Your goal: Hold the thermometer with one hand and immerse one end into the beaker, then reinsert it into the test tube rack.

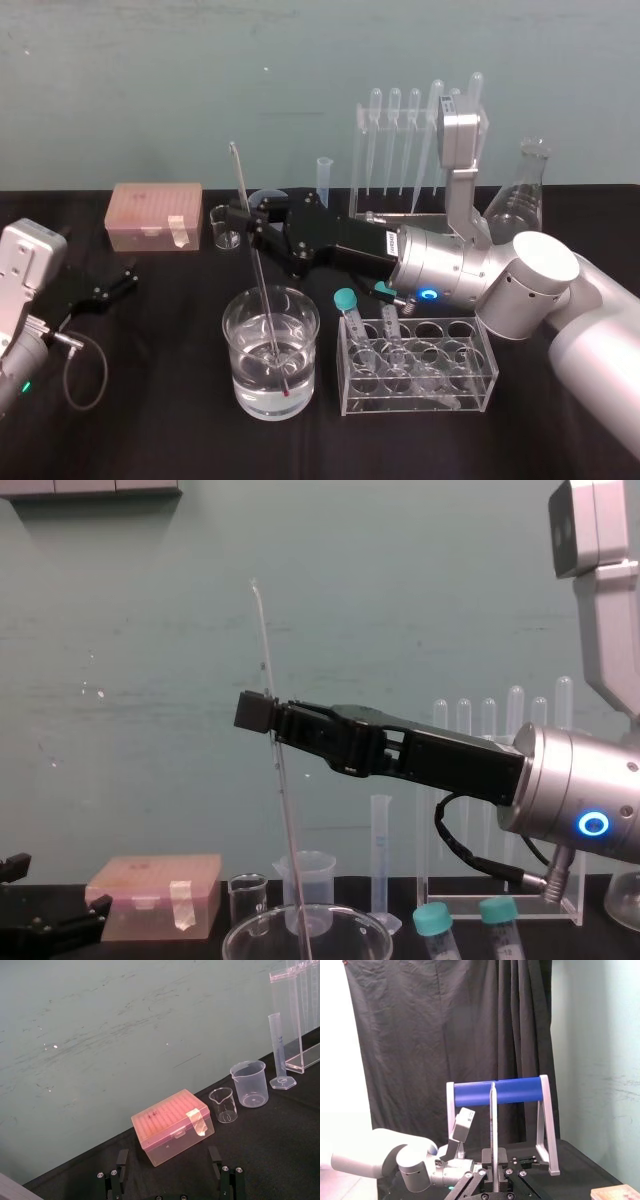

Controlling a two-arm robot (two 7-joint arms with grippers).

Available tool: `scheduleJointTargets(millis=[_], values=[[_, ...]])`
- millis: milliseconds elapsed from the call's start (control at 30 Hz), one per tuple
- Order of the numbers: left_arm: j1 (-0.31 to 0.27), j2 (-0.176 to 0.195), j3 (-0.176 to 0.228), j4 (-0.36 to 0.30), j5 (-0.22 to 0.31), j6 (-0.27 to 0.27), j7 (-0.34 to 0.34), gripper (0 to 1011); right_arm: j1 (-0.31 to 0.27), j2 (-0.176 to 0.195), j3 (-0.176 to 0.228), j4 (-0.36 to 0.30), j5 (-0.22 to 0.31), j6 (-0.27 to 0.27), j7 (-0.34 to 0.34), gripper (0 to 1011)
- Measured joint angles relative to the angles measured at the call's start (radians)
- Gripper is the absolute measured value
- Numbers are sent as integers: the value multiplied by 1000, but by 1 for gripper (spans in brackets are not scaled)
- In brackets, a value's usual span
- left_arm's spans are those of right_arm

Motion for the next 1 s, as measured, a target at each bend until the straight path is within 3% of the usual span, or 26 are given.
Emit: scheduleJointTargets(millis=[1000], values=[[0, 0, 0, 0, 0, 0, 0, 1008, -5, -5, 6, 8, 0, -19, 9, 56]])
